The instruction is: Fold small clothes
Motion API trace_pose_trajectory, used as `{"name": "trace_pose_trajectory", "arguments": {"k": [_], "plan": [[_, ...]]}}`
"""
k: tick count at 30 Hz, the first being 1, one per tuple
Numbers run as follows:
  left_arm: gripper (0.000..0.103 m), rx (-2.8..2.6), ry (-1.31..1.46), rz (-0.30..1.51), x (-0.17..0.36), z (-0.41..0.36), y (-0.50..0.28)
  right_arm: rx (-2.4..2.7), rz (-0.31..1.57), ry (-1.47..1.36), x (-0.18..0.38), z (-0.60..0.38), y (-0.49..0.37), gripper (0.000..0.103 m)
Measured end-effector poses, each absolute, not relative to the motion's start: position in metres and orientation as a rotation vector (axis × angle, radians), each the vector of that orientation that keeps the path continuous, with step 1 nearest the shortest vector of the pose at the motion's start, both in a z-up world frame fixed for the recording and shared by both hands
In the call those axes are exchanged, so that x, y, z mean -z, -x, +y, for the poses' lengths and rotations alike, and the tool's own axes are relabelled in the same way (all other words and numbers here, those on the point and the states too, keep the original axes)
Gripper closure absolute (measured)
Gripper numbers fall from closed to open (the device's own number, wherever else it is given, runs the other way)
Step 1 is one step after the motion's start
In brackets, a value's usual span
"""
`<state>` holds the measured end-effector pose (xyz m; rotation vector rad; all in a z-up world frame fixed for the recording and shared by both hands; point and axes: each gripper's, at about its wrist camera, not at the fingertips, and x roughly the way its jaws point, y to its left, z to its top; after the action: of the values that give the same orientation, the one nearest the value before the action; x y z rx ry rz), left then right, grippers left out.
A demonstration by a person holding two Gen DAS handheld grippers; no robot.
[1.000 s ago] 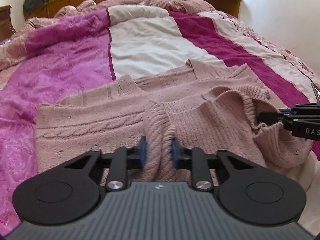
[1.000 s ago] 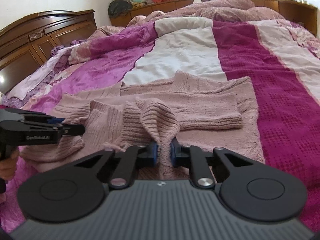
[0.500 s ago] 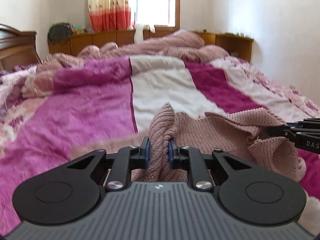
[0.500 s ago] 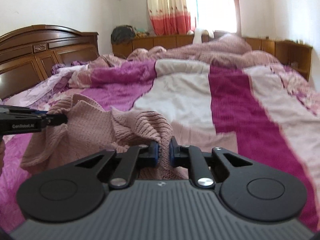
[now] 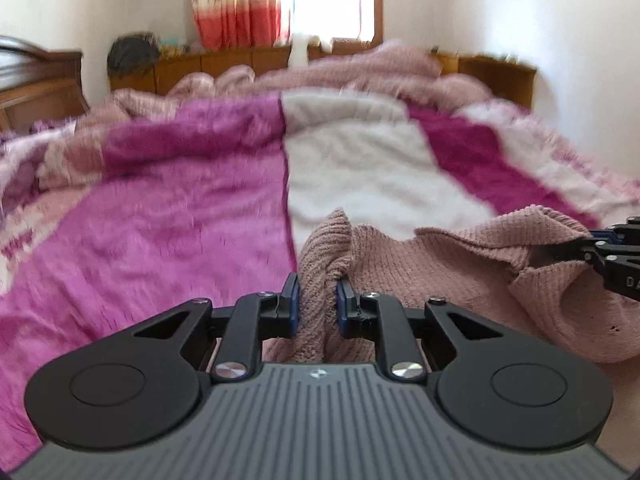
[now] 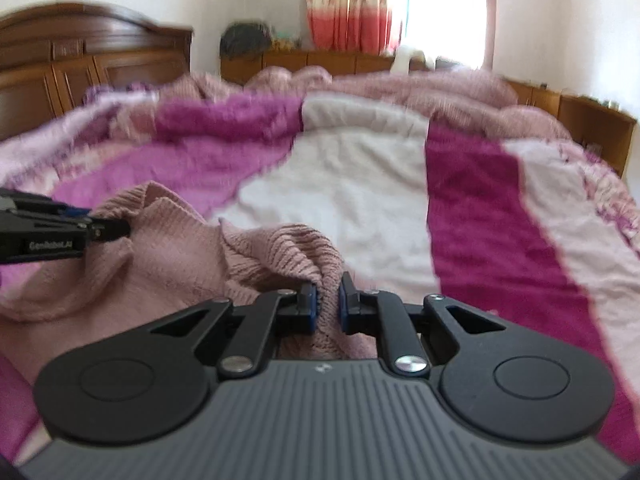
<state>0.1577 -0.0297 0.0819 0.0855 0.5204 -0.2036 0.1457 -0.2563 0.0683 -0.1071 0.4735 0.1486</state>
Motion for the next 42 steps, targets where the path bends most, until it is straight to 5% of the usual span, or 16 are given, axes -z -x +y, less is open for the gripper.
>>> {"name": "trace_pose_trajectory", "arguments": {"k": [4,10,22,42], "plan": [[0.082,0.157,-0.109,0.587,-0.044,-0.028,-0.179,-0.114,0.534,0.103,-0.035,-0.258,-0.162,0.085],[0.058,0.139,-0.079,0.61,-0.034,-0.017,-0.188,-0.067,0.52,0.017,-0.038,-0.274,-0.158,0.053],[0.037,0.112,-0.118,0.602,-0.079,0.003,-0.139,-0.032,0.47,-0.114,-0.07,-0.296,-0.106,0.053],[0.031,0.145,-0.2,0.611,-0.091,-0.014,-0.076,-0.044,0.45,-0.213,-0.078,-0.292,-0.047,0.052]]}}
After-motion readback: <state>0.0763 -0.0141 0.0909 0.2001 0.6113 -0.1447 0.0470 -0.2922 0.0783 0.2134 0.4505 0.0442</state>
